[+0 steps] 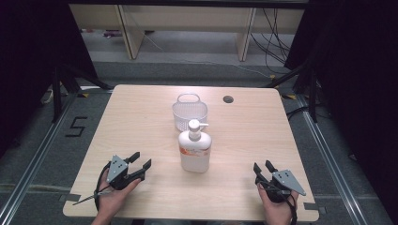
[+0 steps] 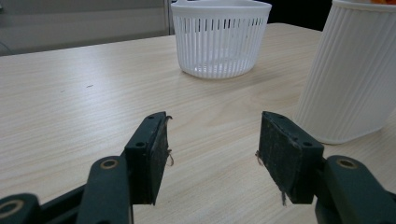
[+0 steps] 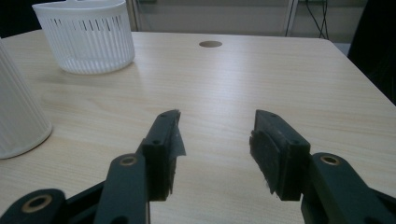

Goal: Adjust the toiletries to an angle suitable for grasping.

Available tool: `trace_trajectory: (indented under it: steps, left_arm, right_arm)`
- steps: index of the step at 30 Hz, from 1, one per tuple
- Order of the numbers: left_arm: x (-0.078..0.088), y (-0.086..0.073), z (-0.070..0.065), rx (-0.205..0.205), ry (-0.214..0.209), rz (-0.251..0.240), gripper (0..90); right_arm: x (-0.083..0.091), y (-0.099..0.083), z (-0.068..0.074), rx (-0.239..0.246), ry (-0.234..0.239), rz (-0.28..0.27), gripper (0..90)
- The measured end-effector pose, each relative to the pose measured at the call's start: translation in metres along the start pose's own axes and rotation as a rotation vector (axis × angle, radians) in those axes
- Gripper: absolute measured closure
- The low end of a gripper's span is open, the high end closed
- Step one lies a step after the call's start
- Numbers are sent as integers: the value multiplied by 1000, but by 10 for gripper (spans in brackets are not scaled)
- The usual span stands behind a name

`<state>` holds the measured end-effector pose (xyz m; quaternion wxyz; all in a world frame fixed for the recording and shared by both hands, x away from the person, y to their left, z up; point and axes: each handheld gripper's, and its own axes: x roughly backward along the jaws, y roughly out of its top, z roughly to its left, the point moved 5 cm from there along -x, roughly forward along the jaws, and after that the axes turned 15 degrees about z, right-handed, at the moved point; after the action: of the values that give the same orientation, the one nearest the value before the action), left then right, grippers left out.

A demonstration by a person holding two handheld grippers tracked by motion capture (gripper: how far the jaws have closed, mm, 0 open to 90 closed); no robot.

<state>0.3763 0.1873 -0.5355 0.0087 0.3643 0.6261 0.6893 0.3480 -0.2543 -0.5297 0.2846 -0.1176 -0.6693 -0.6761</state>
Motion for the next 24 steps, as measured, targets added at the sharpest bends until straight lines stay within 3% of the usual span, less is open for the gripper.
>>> trace_trajectory:
  steps: [1, 2, 9, 10, 13, 16, 17, 18, 24]
  left_arm:
    - [1, 0, 0, 3, 7, 10, 421]
    - [0, 0, 0, 4, 5, 5, 424]
    - [1, 0, 0, 2, 4, -5, 431]
    - [1, 0, 0, 2, 6, -2, 432]
    - [2, -1, 0, -5, 9, 5, 433]
    - [2, -1, -1, -10, 8, 0, 432]
    - [3, -1, -1, -9, 7, -3, 432]
    - [3, -1, -1, -1, 9, -3, 432]
    - [2, -1, -2, -8, 8, -10, 427]
  right_arm:
    - [-1, 1, -3, 43, -13, -15, 518]
    - [-1, 0, -1, 13, -4, -9, 518]
    - [-1, 0, 0, 7, 3, 0, 518]
    - [0, 1, -2, 38, -8, -4, 517]
    - [-1, 1, -1, 28, -11, 4, 514]
    - [-3, 1, -1, 63, -30, -5, 509]
    - [-2, 0, 0, 43, -35, 12, 508]
    - [-1, 0, 1, 51, -5, 9, 508]
    - [-1, 1, 0, 45, -20, 5, 505]
